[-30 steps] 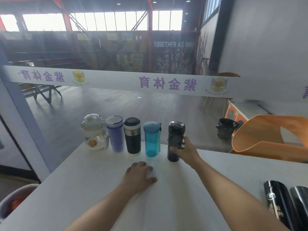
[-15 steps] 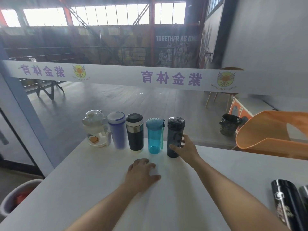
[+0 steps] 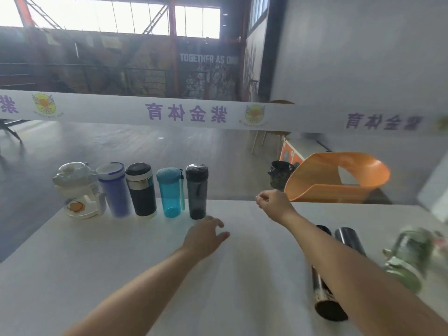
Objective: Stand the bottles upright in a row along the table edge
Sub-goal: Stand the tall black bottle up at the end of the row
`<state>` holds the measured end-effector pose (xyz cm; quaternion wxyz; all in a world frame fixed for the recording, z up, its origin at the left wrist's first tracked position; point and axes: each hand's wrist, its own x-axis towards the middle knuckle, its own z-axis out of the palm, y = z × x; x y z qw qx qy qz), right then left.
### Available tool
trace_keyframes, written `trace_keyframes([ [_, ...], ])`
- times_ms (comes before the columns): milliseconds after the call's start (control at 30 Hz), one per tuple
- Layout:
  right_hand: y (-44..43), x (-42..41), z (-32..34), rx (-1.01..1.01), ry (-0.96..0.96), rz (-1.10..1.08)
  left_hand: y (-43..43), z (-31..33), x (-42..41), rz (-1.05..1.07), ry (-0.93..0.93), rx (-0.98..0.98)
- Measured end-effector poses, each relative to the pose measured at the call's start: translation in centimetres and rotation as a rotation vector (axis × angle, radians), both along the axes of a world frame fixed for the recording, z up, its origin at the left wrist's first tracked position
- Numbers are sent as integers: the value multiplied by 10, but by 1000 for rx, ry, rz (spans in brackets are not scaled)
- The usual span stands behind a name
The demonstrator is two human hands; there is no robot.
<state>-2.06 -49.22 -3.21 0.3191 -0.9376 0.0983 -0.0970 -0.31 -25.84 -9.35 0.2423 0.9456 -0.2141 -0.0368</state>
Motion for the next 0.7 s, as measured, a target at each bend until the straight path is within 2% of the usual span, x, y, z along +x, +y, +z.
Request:
trace_keyframes([
  [233,-97,-110,9,-117,184,-182,-116,7,-61,-229,113,-96],
  [433,-111,-157,-5,-234,276,-169,-183,6,-120,-248,472,-38],
  [567,-107,-166,-12,-250,304,-131,-198,-2,-142,-197,549,-87],
  [700,-102,-166,-15,-199,300,-198,-196,2,-147,-130,620,-143],
])
